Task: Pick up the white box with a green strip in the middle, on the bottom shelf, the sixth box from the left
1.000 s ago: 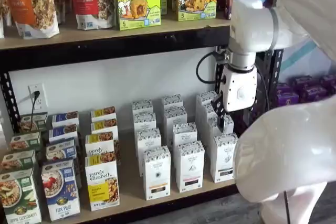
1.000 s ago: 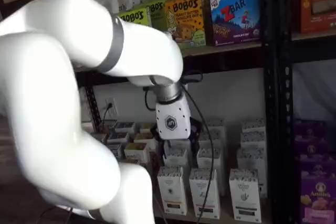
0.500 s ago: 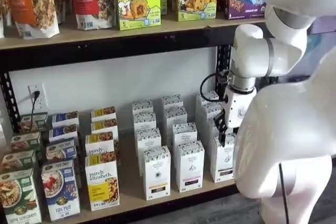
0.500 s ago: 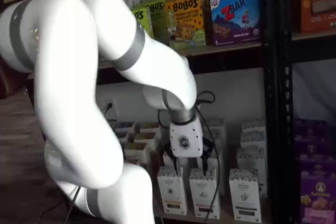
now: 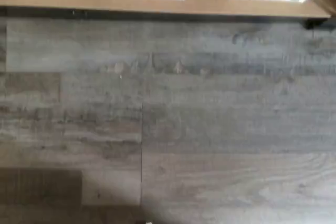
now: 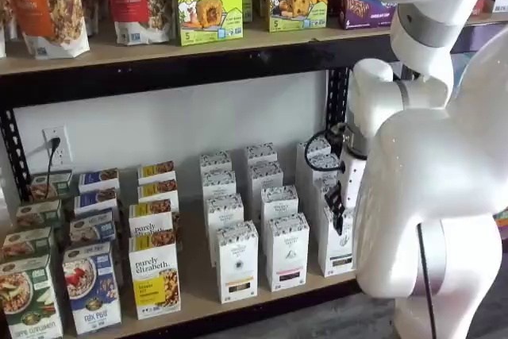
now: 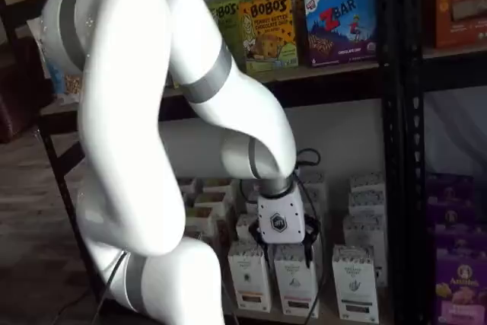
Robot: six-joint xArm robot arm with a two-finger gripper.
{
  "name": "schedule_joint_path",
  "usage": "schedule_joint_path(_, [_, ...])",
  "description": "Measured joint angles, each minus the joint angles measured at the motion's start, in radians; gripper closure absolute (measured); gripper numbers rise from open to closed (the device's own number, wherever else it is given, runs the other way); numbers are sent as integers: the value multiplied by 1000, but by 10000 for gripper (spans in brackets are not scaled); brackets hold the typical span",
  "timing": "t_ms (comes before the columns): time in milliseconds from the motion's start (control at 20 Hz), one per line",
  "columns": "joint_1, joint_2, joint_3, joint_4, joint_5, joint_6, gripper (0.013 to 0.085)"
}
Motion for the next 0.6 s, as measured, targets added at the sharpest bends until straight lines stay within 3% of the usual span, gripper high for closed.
schedule_joint_path(150, [-2, 64, -22, 53, -40, -48, 130])
schedule_joint_path(350, [1, 187, -78, 57, -104, -50, 130])
schedule_joint_path(400, [3, 224, -89, 80, -152, -71, 130])
schedule_joint_path(450, [2, 244, -97, 77, -175, -68, 130])
schedule_joint_path(600, [-11, 316, -157, -11, -167, 1, 130])
